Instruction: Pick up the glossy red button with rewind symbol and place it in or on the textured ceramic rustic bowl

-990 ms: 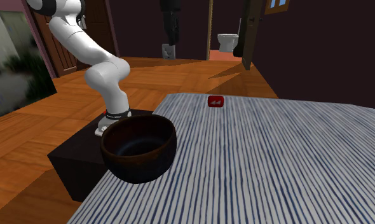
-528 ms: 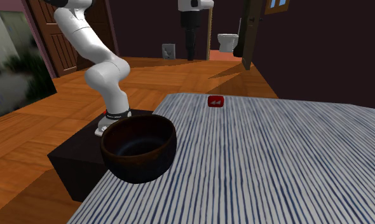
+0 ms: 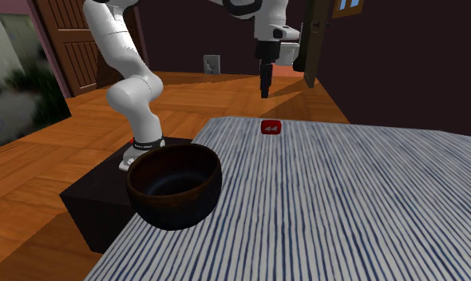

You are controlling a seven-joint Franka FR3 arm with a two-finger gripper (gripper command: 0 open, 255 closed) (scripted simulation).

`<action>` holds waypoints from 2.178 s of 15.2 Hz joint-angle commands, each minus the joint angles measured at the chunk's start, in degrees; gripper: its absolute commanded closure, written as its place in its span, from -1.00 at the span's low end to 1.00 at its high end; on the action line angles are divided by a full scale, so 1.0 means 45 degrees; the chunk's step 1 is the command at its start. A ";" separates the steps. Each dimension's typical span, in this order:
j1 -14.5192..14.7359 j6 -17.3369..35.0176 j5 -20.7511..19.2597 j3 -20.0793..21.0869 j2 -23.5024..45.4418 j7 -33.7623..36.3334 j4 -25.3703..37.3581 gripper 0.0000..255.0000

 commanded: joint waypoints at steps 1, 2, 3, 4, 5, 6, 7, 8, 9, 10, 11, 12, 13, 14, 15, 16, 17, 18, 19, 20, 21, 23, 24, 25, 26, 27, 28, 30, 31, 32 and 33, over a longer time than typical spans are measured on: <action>0.0034 0.0389 0.0039 0.0016 0.1051 -0.0052 0.0477 -1.00; 0.0052 0.0532 0.0058 0.0025 0.1545 -0.0080 0.0736 -1.00; 0.0067 0.0662 0.0077 0.0035 0.2041 -0.0108 0.1011 -1.00; 0.0081 0.0780 0.0096 0.0048 0.2539 -0.0135 0.1301 -1.00; 0.0096 0.0884 0.0114 0.0061 0.3038 -0.0162 0.1607 -1.00; 0.0111 0.0974 0.0130 0.0074 0.3540 -0.0189 0.1927 -1.00; 0.0114 0.0988 0.0133 0.0076 0.3628 -0.0193 0.1985 -1.00; 0.0113 0.1156 0.0133 0.0077 0.3663 -0.0193 0.1852 -1.00; 0.0113 0.1323 0.0133 0.0077 0.3700 -0.0193 0.1723 -1.00; 0.0113 0.1490 0.0133 0.0078 0.3740 -0.0193 0.1596 -1.00; 0.0114 0.1657 0.0133 0.0078 0.3783 -0.0193 0.1472 -1.00; 0.0114 0.1823 0.0133 0.0078 0.3829 -0.0193 0.1350 -1.00; 0.0114 0.1990 0.0133 0.0079 0.3877 -0.0193 0.1232 -1.00; 0.0114 0.2252 0.0134 0.0079 0.3958 -0.0193 0.1051 -1.00; 0.0114 0.2252 0.0133 0.0079 0.3954 -0.0193 0.1047 -1.00; 0.0114 0.2252 0.0133 0.0079 0.3957 -0.0193 0.1050 -1.00; 0.0114 0.2252 0.0133 0.0079 0.3957 -0.0193 0.1050 -1.00; 0.0114 0.2252 0.0134 0.0079 0.3957 -0.0193 0.1051 -1.00; 0.0114 0.2252 0.0134 0.0079 0.3958 -0.0193 0.1051 -1.00; 0.0114 0.2252 0.0134 0.0079 0.3958 -0.0193 0.1051 -1.00; 0.0114 0.2252 0.0134 0.0079 0.3958 -0.0193 0.1051 -1.00; 0.0115 0.2250 0.0134 0.0079 0.3956 -0.0192 0.1050 1.00; 0.0115 0.2250 0.0134 0.0079 0.3956 -0.0192 0.1050 1.00; 0.0115 0.2250 0.0134 0.0079 0.3956 -0.0192 0.1050 1.00; 0.0115 0.2250 0.0134 0.0079 0.3956 -0.0192 0.1050 1.00; 0.0114 0.2253 0.0133 0.0078 0.3954 -0.0194 0.1046 1.00; 0.0113 0.2242 0.0134 0.0078 0.3973 -0.0197 0.1076 1.00; 0.0125 0.2239 0.0135 0.0089 0.4009 -0.0172 0.1113 1.00; 0.0116 0.2236 0.0136 0.0081 0.4028 -0.0189 0.1135 1.00; 0.0115 0.2252 0.0134 0.0078 0.3958 -0.0193 0.1051 1.00; 0.0114 0.2089 0.0134 0.0079 0.3891 -0.0193 0.1147 1.00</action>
